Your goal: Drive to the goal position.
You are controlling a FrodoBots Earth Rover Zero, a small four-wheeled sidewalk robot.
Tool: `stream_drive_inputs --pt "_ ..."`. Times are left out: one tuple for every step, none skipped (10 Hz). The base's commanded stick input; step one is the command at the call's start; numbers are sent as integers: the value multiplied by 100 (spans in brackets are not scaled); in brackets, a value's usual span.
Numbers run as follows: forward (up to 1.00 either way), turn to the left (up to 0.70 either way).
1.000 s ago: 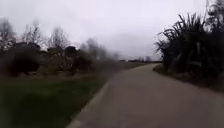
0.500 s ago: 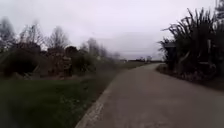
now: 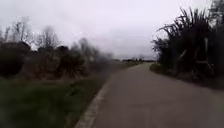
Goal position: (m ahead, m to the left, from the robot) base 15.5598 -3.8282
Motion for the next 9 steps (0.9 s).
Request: stream_drive_inputs --pt "85 -34" --pt "85 -34" --pt "85 -34" --pt "85 -25" --pt "85 -10" --pt "85 0" --pt "85 0" --pt "85 0" --pt "85 0"
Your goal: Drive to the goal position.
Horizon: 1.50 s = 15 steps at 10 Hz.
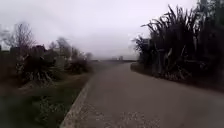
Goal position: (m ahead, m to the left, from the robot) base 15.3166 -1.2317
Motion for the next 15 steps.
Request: stream_drive_inputs --pt "85 0" --pt "85 0" --pt "85 0" --pt "85 0" --pt "85 0" --pt "85 0" --pt "85 0" --pt "85 0" --pt "85 0" --pt "85 0" --pt "85 0" --pt "85 0" --pt "85 0" --pt "85 0" --pt "85 0"
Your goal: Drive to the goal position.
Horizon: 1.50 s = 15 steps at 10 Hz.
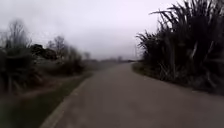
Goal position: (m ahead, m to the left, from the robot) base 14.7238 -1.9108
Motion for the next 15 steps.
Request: stream_drive_inputs --pt "85 0" --pt "85 -9" --pt "85 -23" --pt "85 -34" --pt "85 -34" --pt "85 -34" --pt "85 -34" --pt "85 -34" --pt "85 0" --pt "85 0" --pt "85 0" --pt "85 0" --pt "85 0" --pt "85 0" --pt "85 0"
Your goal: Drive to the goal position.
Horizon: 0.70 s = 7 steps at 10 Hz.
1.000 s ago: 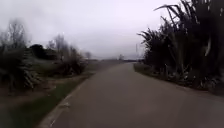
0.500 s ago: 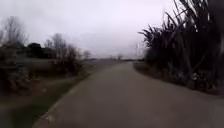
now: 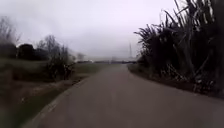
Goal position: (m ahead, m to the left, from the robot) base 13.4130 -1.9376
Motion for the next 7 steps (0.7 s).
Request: stream_drive_inputs --pt "85 0" --pt "85 0" --pt "85 0" --pt "85 0" --pt "85 0" --pt "85 0" --pt "85 0"
